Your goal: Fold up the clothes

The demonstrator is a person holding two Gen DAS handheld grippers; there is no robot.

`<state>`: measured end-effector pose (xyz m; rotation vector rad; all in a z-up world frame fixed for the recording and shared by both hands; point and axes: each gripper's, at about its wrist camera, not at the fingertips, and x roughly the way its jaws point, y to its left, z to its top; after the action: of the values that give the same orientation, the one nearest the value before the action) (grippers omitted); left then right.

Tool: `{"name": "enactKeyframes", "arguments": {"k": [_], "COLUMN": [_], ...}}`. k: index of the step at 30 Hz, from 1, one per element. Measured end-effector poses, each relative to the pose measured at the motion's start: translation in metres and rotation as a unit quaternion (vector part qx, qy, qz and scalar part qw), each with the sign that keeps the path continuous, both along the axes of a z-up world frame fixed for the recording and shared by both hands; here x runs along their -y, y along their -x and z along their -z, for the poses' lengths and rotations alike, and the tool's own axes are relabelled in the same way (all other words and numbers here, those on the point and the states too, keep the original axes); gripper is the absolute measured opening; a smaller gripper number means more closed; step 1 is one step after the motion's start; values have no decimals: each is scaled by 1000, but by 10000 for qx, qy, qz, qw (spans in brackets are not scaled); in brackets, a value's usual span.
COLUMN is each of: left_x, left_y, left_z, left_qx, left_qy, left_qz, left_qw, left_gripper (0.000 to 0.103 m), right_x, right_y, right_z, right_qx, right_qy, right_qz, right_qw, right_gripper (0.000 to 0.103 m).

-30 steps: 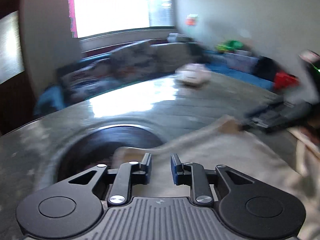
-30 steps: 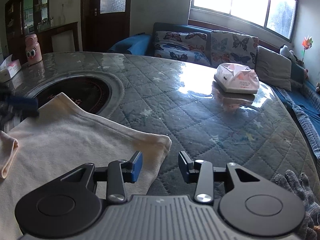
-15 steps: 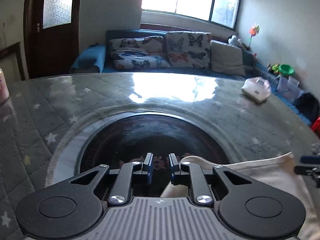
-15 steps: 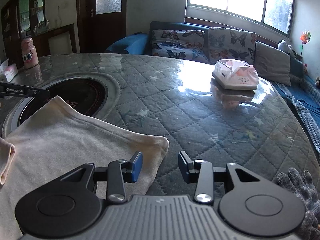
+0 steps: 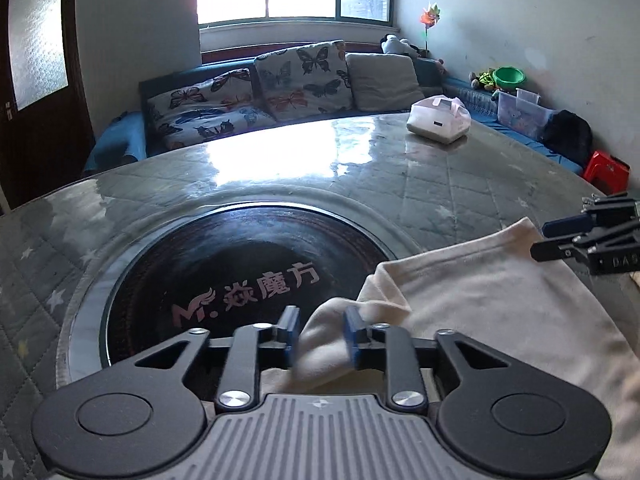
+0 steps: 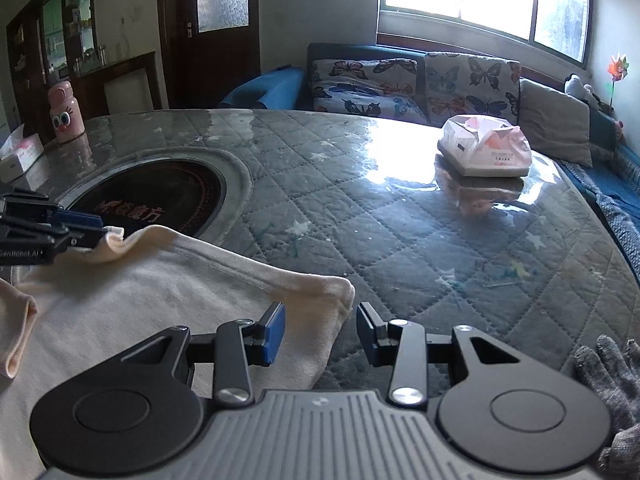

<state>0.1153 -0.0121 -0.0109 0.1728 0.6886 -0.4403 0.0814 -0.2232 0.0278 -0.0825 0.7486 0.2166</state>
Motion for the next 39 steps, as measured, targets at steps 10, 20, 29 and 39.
{"name": "enactKeyframes", "arguments": {"k": [10,20,29,39], "left_x": [-4,-40,-80,-108], "left_y": [1,-13,-42,-74], "left_z": [3,-11,-19,-6], "left_qx": [-18,294,399,126], "left_qy": [104,176,168,-13], "left_qz": [381,-674,-1434,-1819], "left_qw": [9992,9971,9887,9832], "left_gripper": [15,10,10,19], "right_x": [1,-12,-60,-98], "right_y": [-6,-22,-81,-132], "right_z": [7,-1,-14,5], "right_qx": [-178,-66,335,116], "right_qy": [-292,-172,262,678], "right_qz": [-32,-15,-359,-556], "right_qw": [9994,9998,9984,9961], "right_gripper": [37,4,4,13]}}
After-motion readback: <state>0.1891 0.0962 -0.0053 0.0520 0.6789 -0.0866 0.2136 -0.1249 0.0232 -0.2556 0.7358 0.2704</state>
